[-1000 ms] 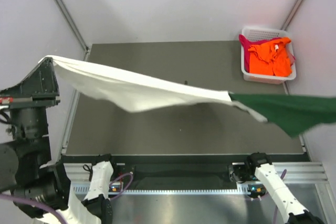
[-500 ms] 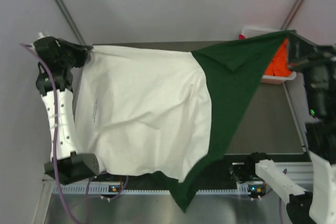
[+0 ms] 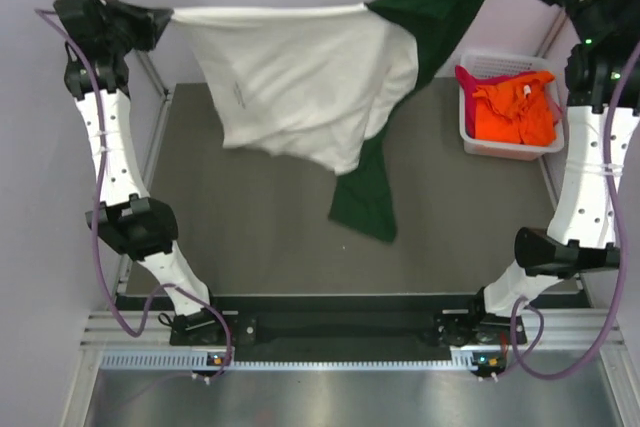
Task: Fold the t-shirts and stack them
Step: Flatten the tshirt out
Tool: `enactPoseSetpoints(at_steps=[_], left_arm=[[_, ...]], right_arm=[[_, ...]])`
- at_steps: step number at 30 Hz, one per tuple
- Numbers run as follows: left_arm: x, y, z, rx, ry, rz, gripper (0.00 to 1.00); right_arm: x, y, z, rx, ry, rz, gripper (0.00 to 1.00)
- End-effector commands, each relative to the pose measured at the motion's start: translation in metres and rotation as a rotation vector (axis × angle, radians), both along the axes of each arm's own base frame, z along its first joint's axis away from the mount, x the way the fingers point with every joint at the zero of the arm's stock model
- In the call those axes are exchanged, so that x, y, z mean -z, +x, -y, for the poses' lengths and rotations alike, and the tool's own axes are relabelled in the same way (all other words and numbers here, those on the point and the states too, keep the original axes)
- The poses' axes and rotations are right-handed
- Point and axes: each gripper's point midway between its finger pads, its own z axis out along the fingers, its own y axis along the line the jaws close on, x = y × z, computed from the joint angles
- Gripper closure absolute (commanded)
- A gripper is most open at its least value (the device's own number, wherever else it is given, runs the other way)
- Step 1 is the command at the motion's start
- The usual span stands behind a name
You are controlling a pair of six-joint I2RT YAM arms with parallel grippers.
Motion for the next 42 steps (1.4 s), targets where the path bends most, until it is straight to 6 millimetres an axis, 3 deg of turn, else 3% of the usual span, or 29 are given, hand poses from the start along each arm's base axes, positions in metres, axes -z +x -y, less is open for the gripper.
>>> enactPoseSetpoints(at_steps=[1, 5, 6, 8, 10, 13, 16, 17, 18, 19, 20, 21, 22, 23, 24, 25, 26, 27, 28, 29, 30, 31, 32, 34, 36, 38, 39, 41, 42], left_arm=[[-0.071, -0.002, 0.008, 0.056, -0.015, 0.205, 1.00], [-0.035, 0.015, 0.011, 0.084, -0.024, 0.165, 1.00], [-0.026, 0.017, 0.015, 0.087, -0.018, 0.158, 1.00], [-0.009, 0.017, 0.018, 0.088, -0.008, 0.148, 1.00], [-0.004, 0.016, 0.022, 0.095, -0.005, 0.138, 1.00], [-0.019, 0.005, 0.022, 0.082, 0.032, 0.155, 1.00], [-0.058, -0.023, 0.022, 0.039, 0.113, 0.214, 1.00], [-0.083, -0.040, 0.025, 0.026, 0.140, 0.263, 1.00], [-0.093, -0.051, 0.025, 0.015, 0.152, 0.274, 1.00], [-0.106, -0.062, 0.027, 0.007, 0.168, 0.302, 1.00], [-0.132, -0.085, 0.031, -0.007, 0.187, 0.362, 1.00], [-0.143, -0.096, 0.034, -0.013, 0.196, 0.390, 1.00], [-0.157, -0.109, 0.037, -0.016, 0.204, 0.431, 1.00], [-0.178, -0.135, 0.044, -0.019, 0.219, 0.491, 1.00], [-0.189, -0.148, 0.048, -0.020, 0.227, 0.527, 1.00], [-0.201, -0.162, 0.051, -0.024, 0.233, 0.565, 1.00], [-0.215, -0.189, 0.057, -0.033, 0.246, 0.614, 1.00], [-0.222, -0.200, 0.057, -0.055, 0.252, 0.635, 1.00], [-0.227, -0.211, 0.058, -0.072, 0.257, 0.649, 1.00], [-0.232, -0.231, 0.060, -0.091, 0.263, 0.668, 1.00], [-0.234, -0.239, 0.056, -0.127, 0.263, 0.674, 1.00], [-0.230, -0.241, 0.054, -0.143, 0.265, 0.664, 1.00], [-0.232, -0.255, 0.055, -0.160, 0.264, 0.671, 1.00], [-0.227, -0.261, 0.049, -0.208, 0.264, 0.664, 1.00], [-0.222, -0.259, 0.045, -0.228, 0.259, 0.646, 1.00], [-0.212, -0.246, 0.041, -0.230, 0.252, 0.614, 1.00], [-0.205, -0.235, 0.038, -0.229, 0.244, 0.595, 1.00], [-0.185, -0.207, 0.031, -0.218, 0.228, 0.532, 1.00], [-0.175, -0.195, 0.028, -0.218, 0.219, 0.502, 1.00]], right_arm=[[-0.081, -0.046, -0.013, -0.188, 0.043, 0.257, 1.00], [-0.046, -0.020, -0.012, -0.247, 0.043, 0.196, 1.00], [-0.014, -0.003, -0.013, -0.275, 0.061, 0.126, 1.00], [-0.006, -0.002, -0.016, -0.297, 0.055, 0.140, 1.00], [0.013, 0.004, -0.016, -0.312, 0.056, 0.095, 1.00], [0.007, -0.011, -0.010, -0.274, 0.034, 0.107, 1.00], [-0.027, -0.055, 0.009, -0.196, 0.005, 0.186, 1.00], [-0.033, -0.065, 0.012, -0.185, 0.004, 0.201, 1.00], [-0.035, -0.073, 0.016, -0.166, 0.000, 0.209, 1.00], [-0.051, -0.099, 0.018, -0.133, -0.021, 0.264, 1.00], [-0.055, -0.111, 0.019, -0.115, -0.029, 0.287, 1.00], [-0.050, -0.114, 0.024, -0.089, -0.024, 0.288, 1.00], [-0.065, -0.144, 0.020, -0.063, -0.050, 0.355, 1.00], [-0.067, -0.154, 0.020, -0.042, -0.069, 0.379, 1.00], [-0.066, -0.159, 0.024, -0.004, -0.070, 0.390, 1.00], [-0.076, -0.185, 0.018, 0.018, -0.093, 0.443, 1.00], [-0.079, -0.195, 0.018, 0.046, -0.113, 0.466, 1.00], [-0.083, -0.205, 0.020, 0.079, -0.118, 0.490, 1.00], [-0.092, -0.230, 0.014, 0.099, -0.138, 0.545, 1.00], [-0.097, -0.243, 0.012, 0.118, -0.154, 0.577, 1.00], [-0.100, -0.253, 0.013, 0.144, -0.155, 0.603, 1.00], [-0.107, -0.277, 0.007, 0.159, -0.167, 0.651, 1.00], [-0.114, -0.291, 0.005, 0.178, -0.187, 0.696, 1.00], [-0.122, -0.313, 0.004, 0.222, -0.198, 0.742, 1.00], [-0.126, -0.321, 0.004, 0.236, -0.200, 0.746, 1.00], [-0.122, -0.308, 0.008, 0.232, -0.178, 0.708, 1.00], [-0.115, -0.284, 0.016, 0.227, -0.162, 0.649, 1.00], [-0.107, -0.255, 0.022, 0.199, -0.129, 0.569, 1.00], [-0.090, -0.213, 0.031, 0.168, -0.106, 0.468, 1.00]])
